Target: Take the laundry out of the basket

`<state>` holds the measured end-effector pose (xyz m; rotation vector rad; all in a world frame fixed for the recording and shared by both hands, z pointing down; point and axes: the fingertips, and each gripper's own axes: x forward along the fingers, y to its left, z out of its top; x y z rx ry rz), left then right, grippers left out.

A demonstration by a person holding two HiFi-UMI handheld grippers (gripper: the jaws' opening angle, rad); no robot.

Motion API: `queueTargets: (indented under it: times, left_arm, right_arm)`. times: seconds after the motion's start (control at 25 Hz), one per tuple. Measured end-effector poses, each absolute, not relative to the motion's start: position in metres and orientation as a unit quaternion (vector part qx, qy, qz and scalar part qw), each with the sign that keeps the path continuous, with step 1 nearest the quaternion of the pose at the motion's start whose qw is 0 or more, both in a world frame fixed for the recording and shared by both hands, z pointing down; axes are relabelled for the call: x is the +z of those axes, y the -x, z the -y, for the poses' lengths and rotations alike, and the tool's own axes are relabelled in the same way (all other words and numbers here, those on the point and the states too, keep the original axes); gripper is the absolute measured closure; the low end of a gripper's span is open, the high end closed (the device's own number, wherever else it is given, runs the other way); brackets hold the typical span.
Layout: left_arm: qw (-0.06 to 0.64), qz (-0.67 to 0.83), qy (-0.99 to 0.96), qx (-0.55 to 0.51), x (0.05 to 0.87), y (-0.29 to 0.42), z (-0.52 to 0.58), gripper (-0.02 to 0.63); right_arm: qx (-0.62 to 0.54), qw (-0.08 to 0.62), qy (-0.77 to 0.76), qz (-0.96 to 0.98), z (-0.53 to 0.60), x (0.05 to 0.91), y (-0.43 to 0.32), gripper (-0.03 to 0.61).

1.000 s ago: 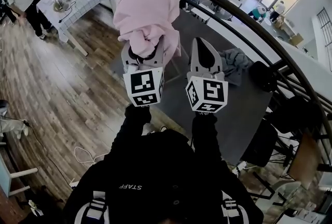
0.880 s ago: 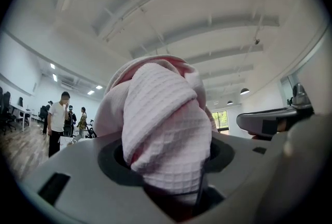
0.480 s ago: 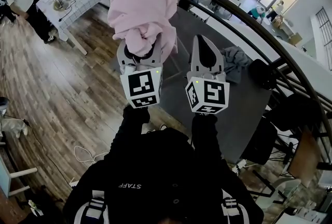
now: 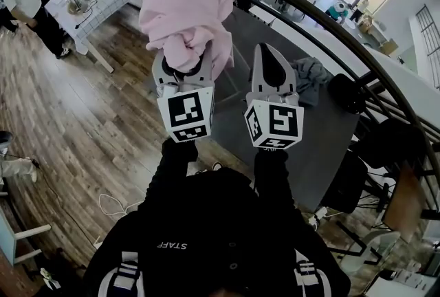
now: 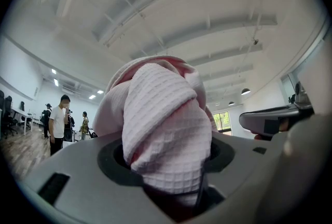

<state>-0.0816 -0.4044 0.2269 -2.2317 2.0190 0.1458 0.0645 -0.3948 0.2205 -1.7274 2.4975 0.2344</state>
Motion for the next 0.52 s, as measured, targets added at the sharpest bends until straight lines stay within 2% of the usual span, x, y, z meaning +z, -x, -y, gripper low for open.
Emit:
queueTargets:
  times: [0.52]
  left_arm:
    - [0.063, -0.669, 0.739, 0.046, 0.2243, 0.0857, 0.4097, 0.336]
  right_arm:
    - [0.079, 0.048, 0.569, -0.817, 0.3975, 0.2158, -0.0628, 0.564]
